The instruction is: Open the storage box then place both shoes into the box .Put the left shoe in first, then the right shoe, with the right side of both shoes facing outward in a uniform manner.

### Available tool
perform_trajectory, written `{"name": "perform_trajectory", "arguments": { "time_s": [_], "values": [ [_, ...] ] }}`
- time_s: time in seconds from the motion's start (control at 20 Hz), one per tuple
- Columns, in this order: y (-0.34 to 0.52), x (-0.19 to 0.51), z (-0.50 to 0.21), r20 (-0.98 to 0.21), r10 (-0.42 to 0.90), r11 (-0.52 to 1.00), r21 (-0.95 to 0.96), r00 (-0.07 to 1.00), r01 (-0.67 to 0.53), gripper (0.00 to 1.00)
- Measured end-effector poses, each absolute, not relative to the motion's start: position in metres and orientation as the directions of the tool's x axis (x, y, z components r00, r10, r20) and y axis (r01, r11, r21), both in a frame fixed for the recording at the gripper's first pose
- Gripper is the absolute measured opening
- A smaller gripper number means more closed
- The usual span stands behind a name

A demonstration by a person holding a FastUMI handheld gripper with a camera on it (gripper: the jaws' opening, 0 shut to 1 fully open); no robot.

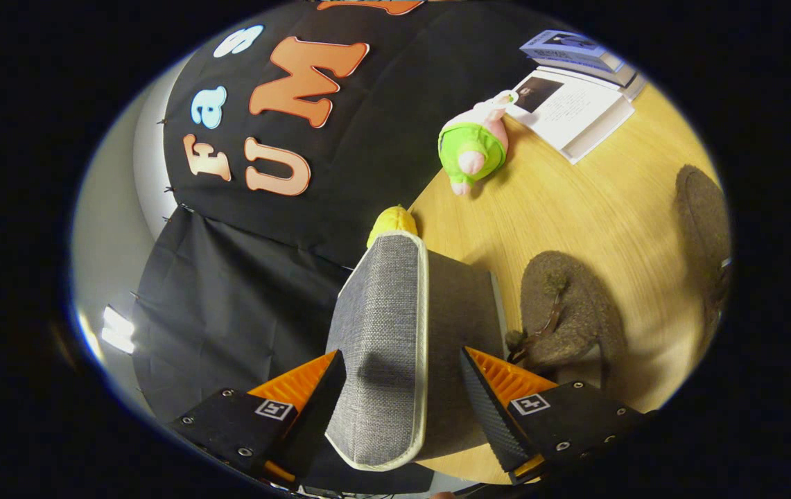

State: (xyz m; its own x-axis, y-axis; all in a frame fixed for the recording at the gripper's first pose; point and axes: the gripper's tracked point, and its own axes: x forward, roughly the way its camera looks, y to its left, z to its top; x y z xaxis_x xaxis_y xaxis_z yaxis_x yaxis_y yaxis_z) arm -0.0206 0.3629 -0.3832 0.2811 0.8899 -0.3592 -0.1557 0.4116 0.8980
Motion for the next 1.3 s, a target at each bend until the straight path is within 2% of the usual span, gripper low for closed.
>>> {"name": "perform_trajectory", "arguments": {
  "time_s": [0.3, 0.6, 0.85, 0.9, 1.3],
  "values": [
    [0.372, -0.028, -0.380, -0.337, 0.912, 0.371, 0.921, 0.235, -0.118, 0.95],
    [0.361, -0.019, -0.379, -0.347, 0.898, 0.381, 0.920, 0.269, -0.085, 0.54],
    [0.350, -0.014, -0.351, -0.312, 0.888, 0.354, 0.933, 0.338, -0.069, 0.06],
    [0.354, -0.016, -0.344, -0.310, 0.886, 0.356, 0.931, 0.346, -0.077, 0.02],
    [0.372, -0.024, -0.284, -0.293, 0.873, 0.370, 0.919, 0.391, -0.137, 0.01]
  ]
}}
